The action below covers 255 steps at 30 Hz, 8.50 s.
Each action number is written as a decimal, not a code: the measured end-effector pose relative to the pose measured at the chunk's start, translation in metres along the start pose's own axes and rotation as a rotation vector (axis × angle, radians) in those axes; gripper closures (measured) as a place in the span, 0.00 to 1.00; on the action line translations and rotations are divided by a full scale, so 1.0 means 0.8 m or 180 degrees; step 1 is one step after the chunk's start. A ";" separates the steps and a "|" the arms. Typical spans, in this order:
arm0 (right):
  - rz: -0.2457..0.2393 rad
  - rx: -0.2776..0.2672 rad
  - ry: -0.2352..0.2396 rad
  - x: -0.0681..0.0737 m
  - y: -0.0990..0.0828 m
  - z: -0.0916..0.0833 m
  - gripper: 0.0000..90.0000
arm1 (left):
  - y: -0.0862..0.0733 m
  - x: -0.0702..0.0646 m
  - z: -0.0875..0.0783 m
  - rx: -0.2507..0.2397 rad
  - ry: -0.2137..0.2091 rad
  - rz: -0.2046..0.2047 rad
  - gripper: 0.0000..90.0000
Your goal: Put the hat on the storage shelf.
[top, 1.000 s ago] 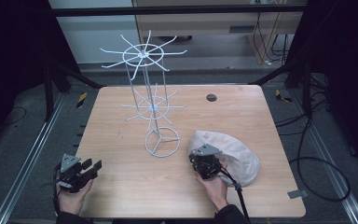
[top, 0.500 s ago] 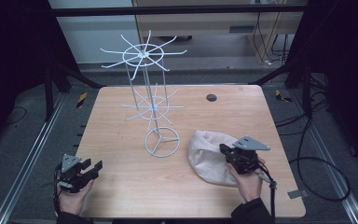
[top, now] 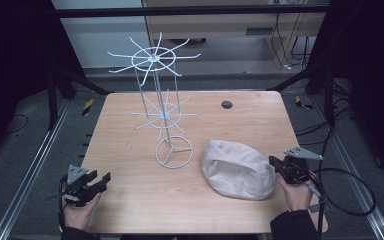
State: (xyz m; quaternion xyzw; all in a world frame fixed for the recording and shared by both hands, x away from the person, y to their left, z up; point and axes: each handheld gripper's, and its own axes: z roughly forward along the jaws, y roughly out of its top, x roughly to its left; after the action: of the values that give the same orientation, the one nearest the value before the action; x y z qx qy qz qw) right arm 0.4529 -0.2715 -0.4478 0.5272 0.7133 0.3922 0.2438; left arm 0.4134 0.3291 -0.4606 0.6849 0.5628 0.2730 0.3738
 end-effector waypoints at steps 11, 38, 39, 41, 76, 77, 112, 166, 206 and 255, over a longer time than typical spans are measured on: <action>-0.0060 0.0317 -0.0127 -0.019 -0.016 0.025 1.00 | -0.001 0.000 0.002 0.0014 -0.0001 0.0002 0.52; -0.0355 0.0414 0.0110 0.025 -0.053 -0.021 1.00 | 0.000 0.001 0.001 0.0020 0.0000 0.0014 0.51; -0.0374 0.0415 0.0135 0.028 -0.055 -0.023 1.00 | 0.000 0.001 0.001 0.0022 0.0001 0.0018 0.51; -0.0401 0.0431 0.0155 0.034 -0.058 -0.028 1.00 | 0.000 0.001 0.001 0.0021 -0.0002 0.0015 0.51; -0.0576 0.0277 0.0296 0.075 -0.013 -0.073 0.73 | -0.001 0.000 0.008 0.0096 0.0012 0.0061 0.46; -0.0643 0.0296 0.0322 0.078 -0.007 -0.076 0.71 | -0.001 0.000 0.008 0.0104 0.0013 0.0058 0.45; -0.1090 0.0916 0.0650 0.168 0.065 -0.011 0.58 | -0.002 0.004 0.011 0.0144 0.0030 0.0042 0.44; -0.0885 0.0408 0.0715 0.149 0.061 -0.021 0.97 | -0.001 0.004 0.012 0.0163 0.0029 0.0037 0.44; -0.0601 -0.1221 0.0604 0.104 0.090 -0.132 0.98 | -0.001 0.002 0.011 0.0110 0.0032 0.0033 0.44; -0.0819 -0.2339 0.0843 0.172 0.186 -0.184 0.98 | 0.000 0.003 0.009 0.0083 0.0068 0.0019 0.44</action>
State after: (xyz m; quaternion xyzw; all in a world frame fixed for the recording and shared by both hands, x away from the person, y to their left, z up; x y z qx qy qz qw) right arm 0.3795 -0.1661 -0.2326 0.2565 0.6111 0.6516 0.3690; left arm 0.4198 0.3298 -0.4651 0.6884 0.5683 0.2740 0.3579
